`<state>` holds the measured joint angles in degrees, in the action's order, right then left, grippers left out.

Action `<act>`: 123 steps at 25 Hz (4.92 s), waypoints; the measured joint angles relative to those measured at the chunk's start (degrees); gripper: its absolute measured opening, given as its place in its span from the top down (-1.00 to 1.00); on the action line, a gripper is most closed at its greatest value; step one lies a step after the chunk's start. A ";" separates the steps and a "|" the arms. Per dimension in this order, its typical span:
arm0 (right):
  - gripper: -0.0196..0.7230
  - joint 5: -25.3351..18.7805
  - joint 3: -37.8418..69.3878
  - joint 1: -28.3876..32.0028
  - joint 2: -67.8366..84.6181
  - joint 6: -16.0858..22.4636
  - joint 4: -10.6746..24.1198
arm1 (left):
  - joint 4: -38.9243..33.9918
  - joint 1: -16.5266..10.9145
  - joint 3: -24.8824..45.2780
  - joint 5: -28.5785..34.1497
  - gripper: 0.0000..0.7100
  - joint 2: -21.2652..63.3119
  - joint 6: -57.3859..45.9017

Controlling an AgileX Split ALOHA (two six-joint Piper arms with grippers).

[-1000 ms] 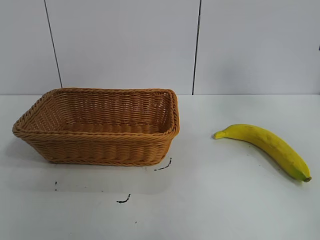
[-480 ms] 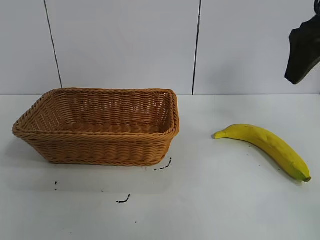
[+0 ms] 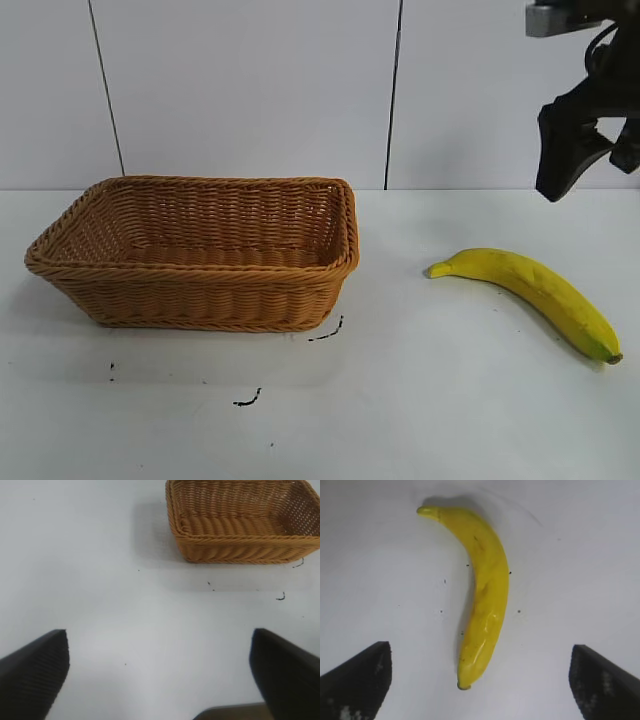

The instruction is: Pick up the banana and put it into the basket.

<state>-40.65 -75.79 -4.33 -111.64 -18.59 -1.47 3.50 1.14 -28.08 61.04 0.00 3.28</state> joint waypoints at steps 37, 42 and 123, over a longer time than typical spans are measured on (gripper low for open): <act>0.10 -12.07 -12.14 -0.36 -3.62 1.72 0.99 | 0.00 0.00 0.00 0.00 -0.96 0.00 0.00; 0.10 -21.56 -22.99 -2.59 -2.83 1.24 0.93 | 0.00 0.00 0.00 0.00 -0.96 0.00 0.00; -0.82 -23.55 -52.70 -13.42 -22.10 17.84 2.66 | 0.00 0.00 0.00 0.00 -0.96 0.00 0.00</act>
<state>-64.21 -128.50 -17.74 -133.74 -0.75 1.19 3.50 1.14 -28.08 61.04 0.00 3.28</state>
